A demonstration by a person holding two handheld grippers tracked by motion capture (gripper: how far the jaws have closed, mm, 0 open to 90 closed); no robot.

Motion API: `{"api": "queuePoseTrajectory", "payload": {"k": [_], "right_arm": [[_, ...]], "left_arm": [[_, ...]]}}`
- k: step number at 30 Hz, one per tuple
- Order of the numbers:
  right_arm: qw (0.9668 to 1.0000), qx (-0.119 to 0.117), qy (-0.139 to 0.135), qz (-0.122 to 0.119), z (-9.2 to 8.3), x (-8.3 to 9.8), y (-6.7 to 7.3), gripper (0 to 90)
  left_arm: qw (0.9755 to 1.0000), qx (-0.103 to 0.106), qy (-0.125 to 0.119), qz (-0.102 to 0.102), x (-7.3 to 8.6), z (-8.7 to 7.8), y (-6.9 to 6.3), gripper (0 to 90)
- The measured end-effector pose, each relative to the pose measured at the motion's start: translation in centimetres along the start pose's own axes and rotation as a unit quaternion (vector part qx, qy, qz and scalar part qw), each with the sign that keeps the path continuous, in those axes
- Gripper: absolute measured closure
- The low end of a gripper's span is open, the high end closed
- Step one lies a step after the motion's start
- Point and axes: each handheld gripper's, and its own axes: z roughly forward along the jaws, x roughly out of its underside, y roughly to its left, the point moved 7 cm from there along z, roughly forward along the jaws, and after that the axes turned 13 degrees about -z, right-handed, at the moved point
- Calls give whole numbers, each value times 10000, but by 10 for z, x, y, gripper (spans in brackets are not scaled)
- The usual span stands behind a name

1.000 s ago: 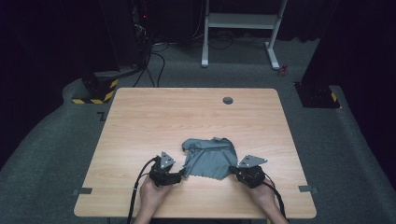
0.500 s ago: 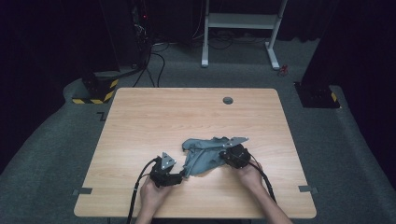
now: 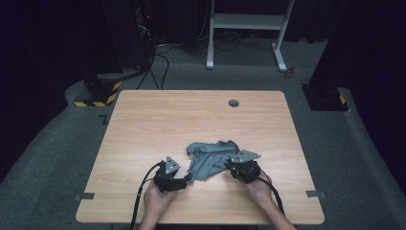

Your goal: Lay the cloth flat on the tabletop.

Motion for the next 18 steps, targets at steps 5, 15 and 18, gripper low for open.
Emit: {"api": "queuePoseTrajectory", "payload": {"k": [5,15,18], "right_arm": [[9997,-134,162,77,23,0,4,704],[9996,-71,266,52,19,3,1,888],[9997,-61,238,-14,0,4,2,887]], "left_arm": [[10000,2,0,4,0,0,0,328],[10000,5,-2,6,0,0,0,326],[10000,12,-2,-1,0,0,0,325]]}}
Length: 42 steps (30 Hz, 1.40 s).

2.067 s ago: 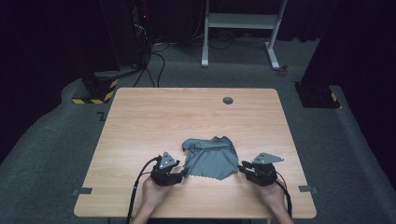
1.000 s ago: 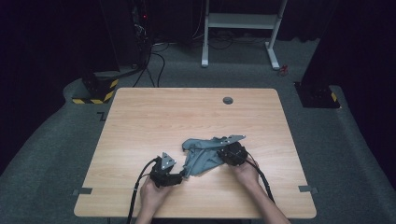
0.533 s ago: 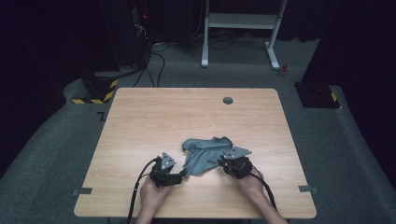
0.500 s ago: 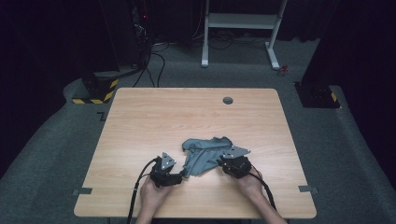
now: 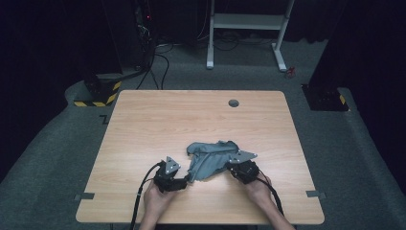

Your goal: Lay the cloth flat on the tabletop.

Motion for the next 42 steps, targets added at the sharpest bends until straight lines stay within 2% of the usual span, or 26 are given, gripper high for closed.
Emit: {"api": "queuePoseTrajectory", "payload": {"k": [1,2,4,7,8,11,13,16,17,18,19,20,21,22,23,26,27,28,29,31,32,34,36,39,41,42], "right_arm": [[10000,0,0,0,0,0,0,887],[10000,-30,12,-51,-12,3,3,887],[9999,-41,25,-100,-17,6,4,887],[9994,-50,205,-272,-34,23,12,886],[9994,-50,205,-272,-34,23,12,886],[9990,-180,324,-253,-36,39,17,858],[9985,-332,364,-234,-34,47,22,802],[9990,-388,189,-141,-36,47,21,771],[9993,-366,-77,56,-41,42,15,766],[9993,-366,-77,56,-41,42,15,766],[9991,-213,-255,245,-44,38,6,767],[9991,-213,-255,245,-44,38,6,767],[9989,-144,-283,357,-44,37,1,768],[9984,-57,-291,484,-41,38,-5,772],[9979,0,-258,600,-33,40,-10,778],[9976,-35,-202,667,-25,43,-10,781],[9983,41,-126,574,-16,48,-6,783],[9983,41,-126,574,-16,48,-6,783],[9981,83,-204,567,-17,50,-5,780],[9979,70,-241,590,-17,51,-5,772],[9975,-14,-294,649,-18,53,-6,758],[9976,14,-273,643,-18,53,-5,757],[9981,108,-256,555,-18,52,-4,751],[9979,76,-271,589,-18,53,-4,746],[9978,62,-267,602,-18,53,-4,745],[9979,75,-268,581,-18,53,-4,743]], "left_arm": [[10000,0,0,0,0,0,0,325],[10000,0,0,-1,0,0,0,325],[10000,0,-2,-3,0,0,0,325],[10000,0,0,-3,0,0,0,325],[10000,0,0,-3,0,0,0,325],[10000,1,-1,-5,0,0,0,325],[10000,0,-3,-9,0,0,0,325],[10000,7,-3,-14,1,-1,-1,329],[10000,25,3,0,1,-1,-1,340],[10000,25,3,0,1,-1,-1,347],[10000,35,-21,20,1,-1,-2,362],[10000,35,-21,20,1,-1,-2,393],[9999,78,-31,63,1,-2,-2,393],[9999,106,-47,97,1,-3,-3,445],[9997,196,-60,164,2,-3,-5,569],[9993,264,-58,257,2,-4,-8,622],[9990,315,-45,298,2,-4,-9,697],[9989,347,-59,309,2,-4,-10,697],[9986,378,-53,357,2,-3,-11,778],[9981,402,-33,469,2,-3,-11,813],[9980,386,-21,498,1,-3,-11,885],[9977,409,93,530,0,-3,-9,896],[9976,261,179,610,-1,-5,-4,897],[9985,189,246,456,-4,-11,9,896],[9988,224,273,343,-5,-16,14,892],[9989,133,285,362,-5,-17,15,889]]}}
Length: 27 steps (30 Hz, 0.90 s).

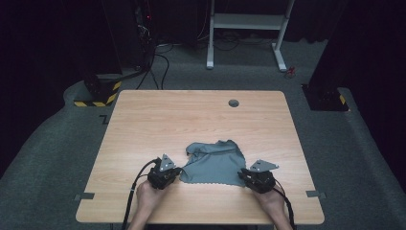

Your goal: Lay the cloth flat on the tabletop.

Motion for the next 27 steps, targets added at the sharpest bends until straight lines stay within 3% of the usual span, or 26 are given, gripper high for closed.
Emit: {"api": "queuePoseTrajectory", "payload": {"k": [1,4,9,12,17,19,20,24,26,27], "right_arm": [[10000,22,6,-8,0,0,0,740],[10000,15,-1,4,0,0,0,739],[10000,15,0,8,0,0,0,742],[10000,3,-8,10,0,0,0,786],[9998,-59,-9,-179,-3,1,4,879],[9998,-97,-11,-195,-4,2,5,880],[9996,-210,-18,-175,-7,4,8,880],[9992,-386,-29,-141,-11,7,11,844],[9987,-442,33,-250,-11,5,13,770],[9986,-338,158,-369,-11,3,14,744]], "left_arm": [[10000,-45,33,16,0,-2,1,875],[9999,27,-60,-105,-2,-7,-5,663],[9999,119,-68,-29,-9,0,-18,607],[9999,83,-45,79,-16,13,-22,624],[9997,30,157,198,-13,25,-23,864],[9994,82,205,269,-10,22,-27,885],[9989,142,296,338,-6,18,-30,890],[9985,230,398,309,-5,14,-31,884],[9991,262,276,188,-9,13,-31,790],[9995,231,190,130,-13,13,-31,739]]}}
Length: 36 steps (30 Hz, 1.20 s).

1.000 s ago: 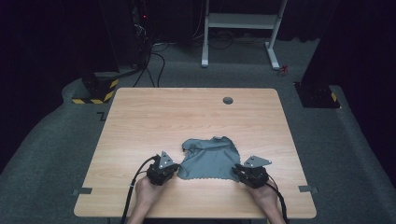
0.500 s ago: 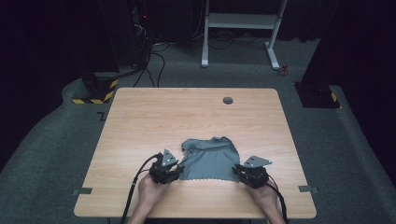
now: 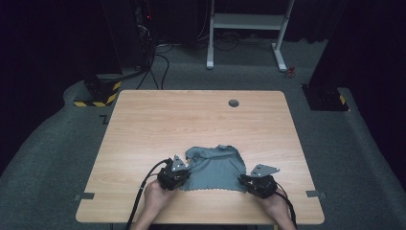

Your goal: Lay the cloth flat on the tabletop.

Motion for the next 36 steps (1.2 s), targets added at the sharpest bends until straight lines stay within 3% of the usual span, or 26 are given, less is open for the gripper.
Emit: {"api": "queuePoseTrajectory", "payload": {"k": [2,4,7,12,16,20,26,29,30,32,33,34,36], "right_arm": [[9994,161,214,-209,2,-6,0,760],[9996,145,141,-216,4,-12,-2,764],[9994,310,59,-168,8,-23,-14,762],[9979,630,-172,15,9,-48,-38,727],[9971,665,-362,121,15,-66,-49,691],[9972,718,-195,5,27,-75,-54,666],[9961,863,-67,-143,43,-87,-59,641],[9967,783,40,-197,54,-91,-60,640],[9972,713,60,-211,57,-92,-59,652],[9980,575,168,-192,66,-92,-59,696],[9981,556,204,-167,68,-92,-60,735],[9978,555,347,-136,74,-86,-63,865],[9974,586,413,-106,75,-84,-64,898]], "left_arm": [[9998,-47,-167,-80,-9,2,2,642],[9996,-139,-217,-105,-19,7,3,595],[9996,-184,-192,-110,-33,16,4,561],[9992,-323,-153,-152,-50,28,7,539],[9990,-406,-73,-147,-61,39,13,538],[9988,-411,-74,-246,-71,46,19,542],[9987,-428,-70,-265,-72,49,20,550],[9992,-341,-87,-211,-72,49,19,597],[9996,-176,-57,-190,-72,49,16,657],[9998,-143,-61,-90,-71,50,15,754],[9999,-160,-49,-26,-71,50,15,786],[9999,-159,-28,6,-71,50,15,853],[9998,-188,-25,51,-72,51,16,878]]}}
